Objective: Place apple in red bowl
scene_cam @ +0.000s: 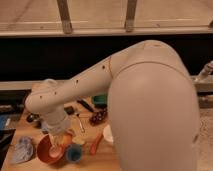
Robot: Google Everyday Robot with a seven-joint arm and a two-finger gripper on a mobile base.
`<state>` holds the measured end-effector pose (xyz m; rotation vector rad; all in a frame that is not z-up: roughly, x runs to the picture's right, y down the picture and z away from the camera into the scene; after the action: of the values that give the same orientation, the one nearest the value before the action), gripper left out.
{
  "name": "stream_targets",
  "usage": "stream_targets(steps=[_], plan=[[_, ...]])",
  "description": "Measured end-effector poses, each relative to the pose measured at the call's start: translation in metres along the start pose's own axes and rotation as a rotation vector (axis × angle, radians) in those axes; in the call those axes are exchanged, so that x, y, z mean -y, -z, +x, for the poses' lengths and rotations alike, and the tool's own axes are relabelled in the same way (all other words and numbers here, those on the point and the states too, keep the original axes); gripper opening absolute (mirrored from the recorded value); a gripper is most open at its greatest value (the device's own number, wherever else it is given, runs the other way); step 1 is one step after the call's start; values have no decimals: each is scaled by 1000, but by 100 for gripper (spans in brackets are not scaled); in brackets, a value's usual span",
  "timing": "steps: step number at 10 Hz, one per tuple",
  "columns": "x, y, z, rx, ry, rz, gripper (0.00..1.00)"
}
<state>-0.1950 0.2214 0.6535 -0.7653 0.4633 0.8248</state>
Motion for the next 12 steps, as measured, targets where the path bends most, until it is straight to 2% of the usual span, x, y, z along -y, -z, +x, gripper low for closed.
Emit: stream_targets(steps=[1,4,5,6,10,12], plan=[[-9,-2,-10,3,33,-8,3],[-20,-19,-24,-2,73,-48,3],[-26,-25,-26,-7,87,-61,8],[-29,-28,-26,-10,93,-69,14],[-44,-45,-27,-22,131,-110,57],[-50,-50,-28,-25,146,-123,75]])
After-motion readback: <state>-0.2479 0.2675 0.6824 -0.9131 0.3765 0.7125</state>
